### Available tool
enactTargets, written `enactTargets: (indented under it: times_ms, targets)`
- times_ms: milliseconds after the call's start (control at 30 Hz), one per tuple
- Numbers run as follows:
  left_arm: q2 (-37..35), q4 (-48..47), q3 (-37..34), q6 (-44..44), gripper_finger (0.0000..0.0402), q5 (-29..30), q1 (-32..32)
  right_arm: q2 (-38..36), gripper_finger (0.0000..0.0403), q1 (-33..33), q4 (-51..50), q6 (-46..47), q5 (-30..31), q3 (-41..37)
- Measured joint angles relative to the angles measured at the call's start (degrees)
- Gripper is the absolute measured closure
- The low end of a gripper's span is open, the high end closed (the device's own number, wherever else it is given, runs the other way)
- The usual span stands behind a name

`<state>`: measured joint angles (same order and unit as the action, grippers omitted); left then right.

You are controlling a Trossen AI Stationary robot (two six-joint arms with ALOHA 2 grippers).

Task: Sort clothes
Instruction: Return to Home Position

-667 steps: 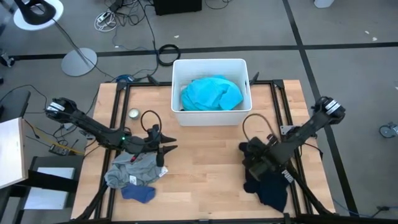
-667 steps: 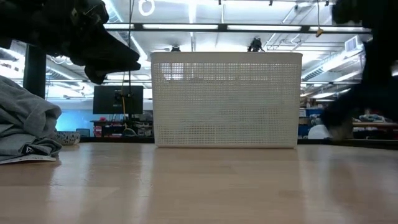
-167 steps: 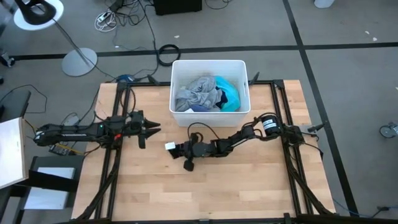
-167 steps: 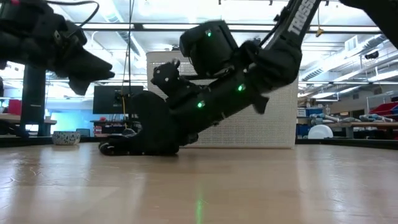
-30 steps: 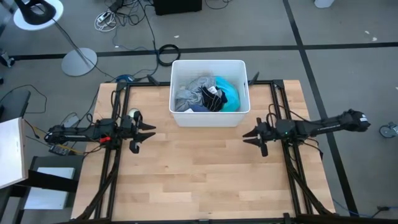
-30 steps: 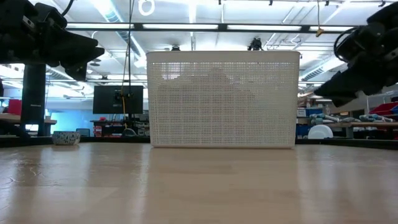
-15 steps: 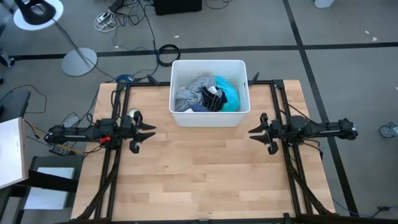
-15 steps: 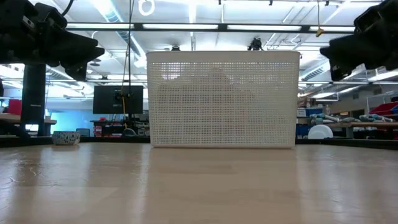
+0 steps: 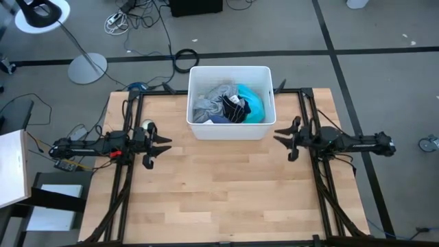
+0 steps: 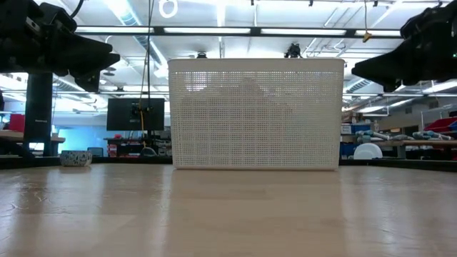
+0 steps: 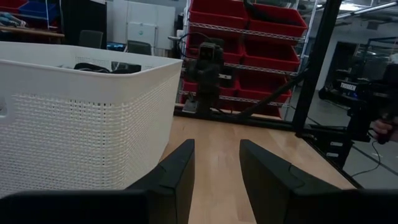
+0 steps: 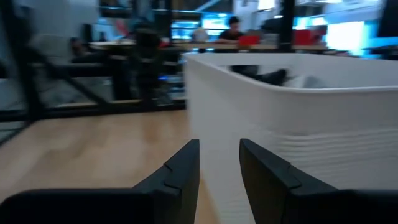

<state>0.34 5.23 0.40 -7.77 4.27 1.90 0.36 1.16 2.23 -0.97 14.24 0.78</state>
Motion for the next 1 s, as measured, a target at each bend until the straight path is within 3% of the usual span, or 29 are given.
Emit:
enactTargets:
  times_ms: [233,1000]
  targets:
    - [0.0,0.0,0.0,0.0,0.027,0.0,-0.01,0.0,0.0288,-0.95,0.56,-0.56,7.06,0.02]
    - [0.0,0.02,0.0,0.0,0.027,0.0,-0.01,0.0,0.0287,-0.95,2.92,-0.26,6.77,-0.09]
